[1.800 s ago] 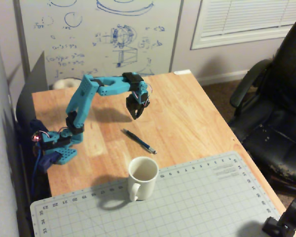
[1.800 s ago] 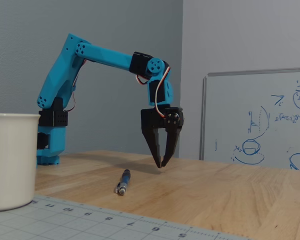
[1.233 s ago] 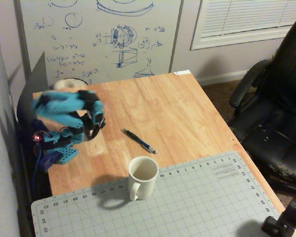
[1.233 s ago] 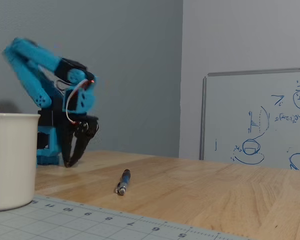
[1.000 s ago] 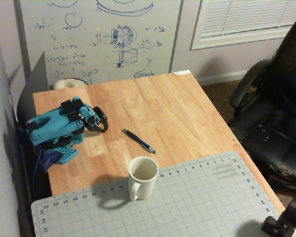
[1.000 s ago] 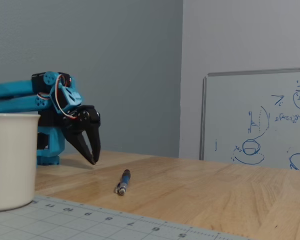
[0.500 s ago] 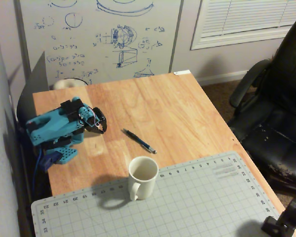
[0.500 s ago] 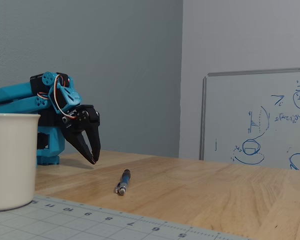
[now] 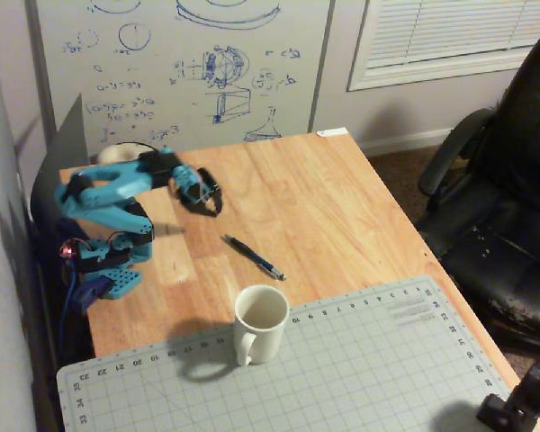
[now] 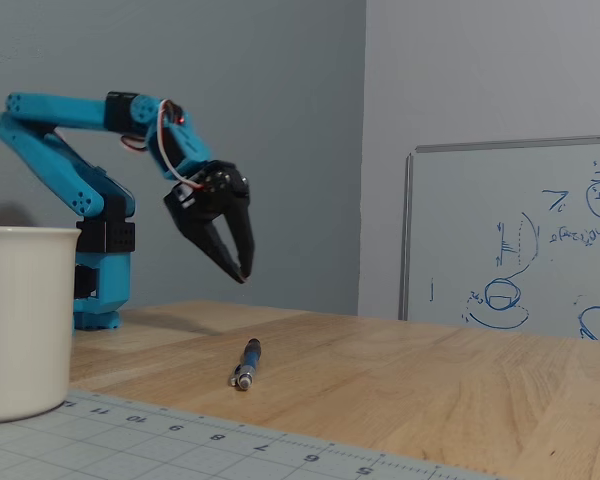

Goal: Touch the pen.

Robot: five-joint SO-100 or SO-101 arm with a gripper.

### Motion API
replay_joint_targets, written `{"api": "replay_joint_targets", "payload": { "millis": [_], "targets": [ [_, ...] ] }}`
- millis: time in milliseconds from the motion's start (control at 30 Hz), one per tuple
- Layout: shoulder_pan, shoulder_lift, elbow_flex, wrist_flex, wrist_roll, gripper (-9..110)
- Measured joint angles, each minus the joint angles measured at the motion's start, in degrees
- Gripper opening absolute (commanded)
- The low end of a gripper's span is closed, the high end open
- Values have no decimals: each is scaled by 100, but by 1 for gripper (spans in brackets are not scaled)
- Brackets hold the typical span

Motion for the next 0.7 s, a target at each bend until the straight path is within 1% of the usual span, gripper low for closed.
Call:
{"api": "replay_joint_targets", "payload": {
  "millis": [367, 567, 700],
  "targets": [
    [747, -3190, -2681, -44, 0, 1],
    [967, -4298, -3305, -44, 0, 1],
    [1116, -4562, -3349, -44, 0, 1]
  ]
}}
